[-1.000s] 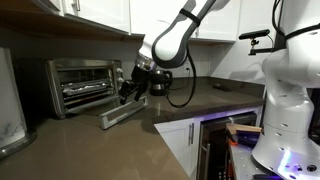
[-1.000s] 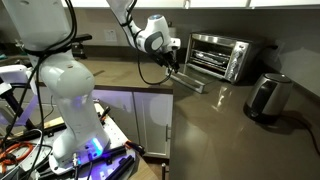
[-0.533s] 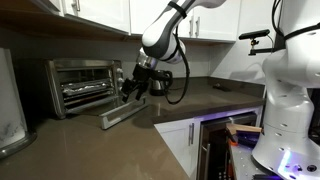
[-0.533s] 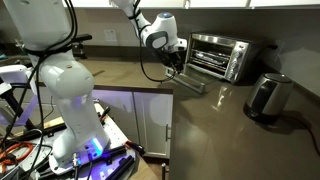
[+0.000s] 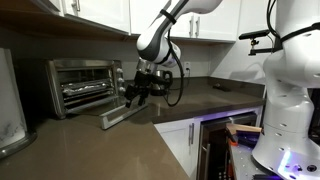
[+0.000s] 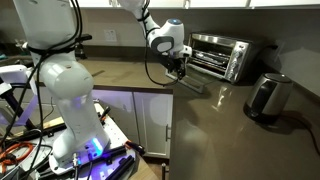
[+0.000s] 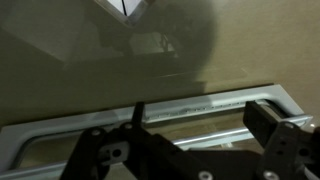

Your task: Close the toaster oven door

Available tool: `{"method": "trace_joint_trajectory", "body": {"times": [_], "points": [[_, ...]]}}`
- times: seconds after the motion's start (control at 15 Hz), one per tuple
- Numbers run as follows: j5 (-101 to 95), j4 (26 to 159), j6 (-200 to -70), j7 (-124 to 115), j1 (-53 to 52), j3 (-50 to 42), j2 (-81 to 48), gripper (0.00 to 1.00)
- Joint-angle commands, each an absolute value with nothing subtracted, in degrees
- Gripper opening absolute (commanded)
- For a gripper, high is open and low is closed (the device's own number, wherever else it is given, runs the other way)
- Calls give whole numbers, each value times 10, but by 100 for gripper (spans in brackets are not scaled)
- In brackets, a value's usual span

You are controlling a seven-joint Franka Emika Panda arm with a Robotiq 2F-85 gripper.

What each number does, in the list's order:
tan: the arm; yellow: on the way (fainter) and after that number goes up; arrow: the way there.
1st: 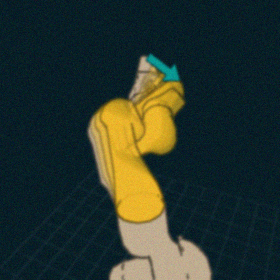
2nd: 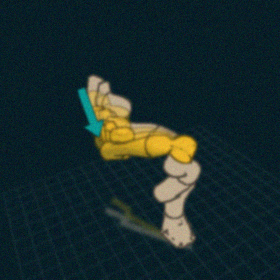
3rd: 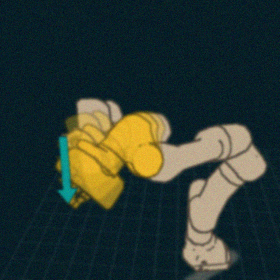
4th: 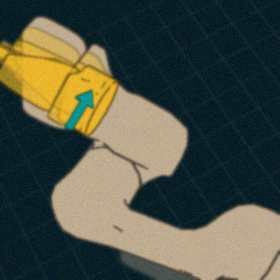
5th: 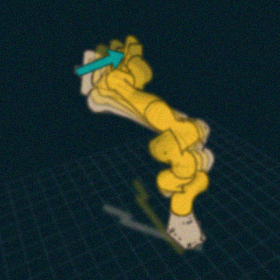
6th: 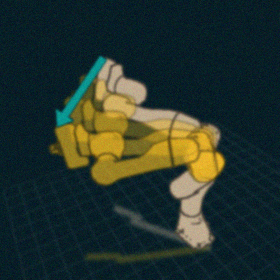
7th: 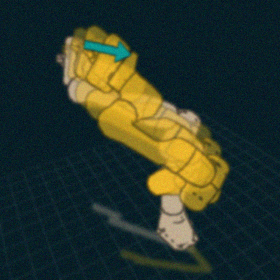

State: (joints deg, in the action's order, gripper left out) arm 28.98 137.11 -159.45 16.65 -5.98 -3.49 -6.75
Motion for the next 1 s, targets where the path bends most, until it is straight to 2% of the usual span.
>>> {"method": "trace_joint_trajectory", "body": {"times": [0.0,0.33,0.93], "points": [[286,1339,-1584,182,-53,-40,-106,100],[179,1318,-1624,129,-20,-20,-134,100],[-71,1316,-1624,-51,-46,-63,-105,100]]}}
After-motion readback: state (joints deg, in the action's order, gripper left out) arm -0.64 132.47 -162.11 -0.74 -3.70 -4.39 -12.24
